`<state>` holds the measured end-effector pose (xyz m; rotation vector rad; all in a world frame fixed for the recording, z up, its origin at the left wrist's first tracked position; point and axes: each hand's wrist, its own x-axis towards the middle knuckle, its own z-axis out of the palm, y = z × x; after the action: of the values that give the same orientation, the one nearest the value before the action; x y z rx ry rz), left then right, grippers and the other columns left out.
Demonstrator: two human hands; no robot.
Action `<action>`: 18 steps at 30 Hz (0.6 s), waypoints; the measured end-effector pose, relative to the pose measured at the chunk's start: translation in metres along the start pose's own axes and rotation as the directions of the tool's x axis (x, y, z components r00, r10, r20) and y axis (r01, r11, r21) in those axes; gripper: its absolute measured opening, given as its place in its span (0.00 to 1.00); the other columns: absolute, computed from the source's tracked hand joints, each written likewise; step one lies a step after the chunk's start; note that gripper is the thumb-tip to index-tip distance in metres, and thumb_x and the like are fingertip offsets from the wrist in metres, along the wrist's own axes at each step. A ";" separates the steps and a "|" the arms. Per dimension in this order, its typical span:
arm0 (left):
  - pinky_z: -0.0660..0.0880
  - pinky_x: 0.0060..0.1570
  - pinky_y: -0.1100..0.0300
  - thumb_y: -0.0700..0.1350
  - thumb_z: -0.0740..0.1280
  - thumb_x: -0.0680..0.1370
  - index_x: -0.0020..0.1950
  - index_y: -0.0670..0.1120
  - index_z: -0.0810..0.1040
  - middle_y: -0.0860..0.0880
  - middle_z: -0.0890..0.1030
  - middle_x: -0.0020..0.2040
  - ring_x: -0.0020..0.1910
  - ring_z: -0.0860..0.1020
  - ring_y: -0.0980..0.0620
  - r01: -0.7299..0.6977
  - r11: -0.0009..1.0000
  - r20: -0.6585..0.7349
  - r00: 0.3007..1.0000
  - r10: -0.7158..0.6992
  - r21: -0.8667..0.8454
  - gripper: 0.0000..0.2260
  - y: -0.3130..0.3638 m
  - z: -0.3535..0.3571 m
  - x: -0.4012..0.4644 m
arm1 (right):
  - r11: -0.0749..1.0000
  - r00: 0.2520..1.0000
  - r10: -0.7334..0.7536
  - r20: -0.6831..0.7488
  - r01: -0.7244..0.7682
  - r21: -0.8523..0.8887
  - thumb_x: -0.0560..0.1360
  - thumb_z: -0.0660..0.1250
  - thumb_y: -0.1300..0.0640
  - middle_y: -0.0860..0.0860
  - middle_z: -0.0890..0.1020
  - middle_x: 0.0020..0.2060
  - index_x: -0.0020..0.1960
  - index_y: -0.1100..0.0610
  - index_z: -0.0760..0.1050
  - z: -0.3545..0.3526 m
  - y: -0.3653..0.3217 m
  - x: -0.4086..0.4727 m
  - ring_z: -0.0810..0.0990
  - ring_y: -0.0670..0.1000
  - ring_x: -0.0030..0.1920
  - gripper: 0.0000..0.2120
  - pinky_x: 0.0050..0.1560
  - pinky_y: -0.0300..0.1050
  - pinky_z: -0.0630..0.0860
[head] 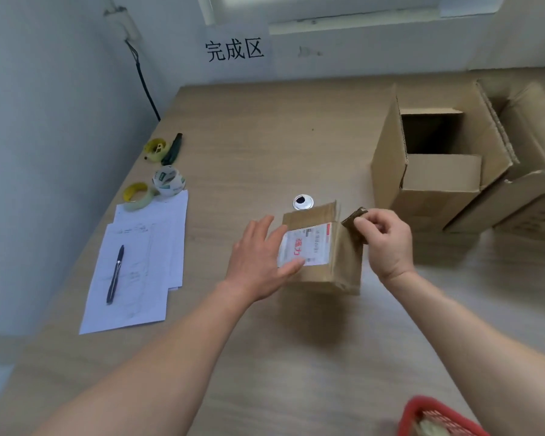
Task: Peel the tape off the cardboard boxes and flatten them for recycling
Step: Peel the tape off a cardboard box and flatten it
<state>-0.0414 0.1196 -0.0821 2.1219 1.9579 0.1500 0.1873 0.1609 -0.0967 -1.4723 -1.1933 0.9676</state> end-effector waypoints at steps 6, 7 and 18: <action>0.60 0.75 0.52 0.64 0.66 0.77 0.79 0.55 0.60 0.48 0.51 0.81 0.79 0.57 0.48 0.147 0.959 0.282 0.957 -0.075 -0.244 0.34 -0.007 0.024 -0.030 | 0.864 0.936 0.350 -0.033 -0.337 -0.375 0.78 0.64 0.42 0.54 0.62 0.77 0.69 0.55 0.74 0.007 0.034 -0.051 0.66 0.53 0.74 0.24 0.71 0.50 0.63; 0.62 0.73 0.54 0.62 0.67 0.76 0.78 0.56 0.62 0.46 0.56 0.80 0.77 0.60 0.48 0.157 0.951 0.326 0.943 -0.064 -0.266 0.33 -0.006 0.028 -0.033 | 0.822 0.917 0.397 -0.035 -0.372 -0.432 0.78 0.62 0.43 0.55 0.67 0.74 0.69 0.53 0.73 0.009 0.036 -0.060 0.69 0.55 0.71 0.24 0.69 0.51 0.66; 0.67 0.67 0.55 0.50 0.63 0.64 0.77 0.62 0.63 0.52 0.70 0.65 0.64 0.67 0.50 0.029 0.868 0.271 0.955 0.123 -0.496 0.39 -0.017 -0.007 -0.074 | 0.752 0.770 0.638 -0.013 -0.626 -0.203 0.77 0.64 0.41 0.53 0.83 0.42 0.46 0.57 0.75 0.028 0.017 -0.102 0.81 0.56 0.44 0.18 0.43 0.47 0.72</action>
<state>-0.0669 0.0481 -0.0725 1.7360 1.4939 0.2928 0.1430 0.0660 -0.1189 -2.0951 -0.8384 1.3771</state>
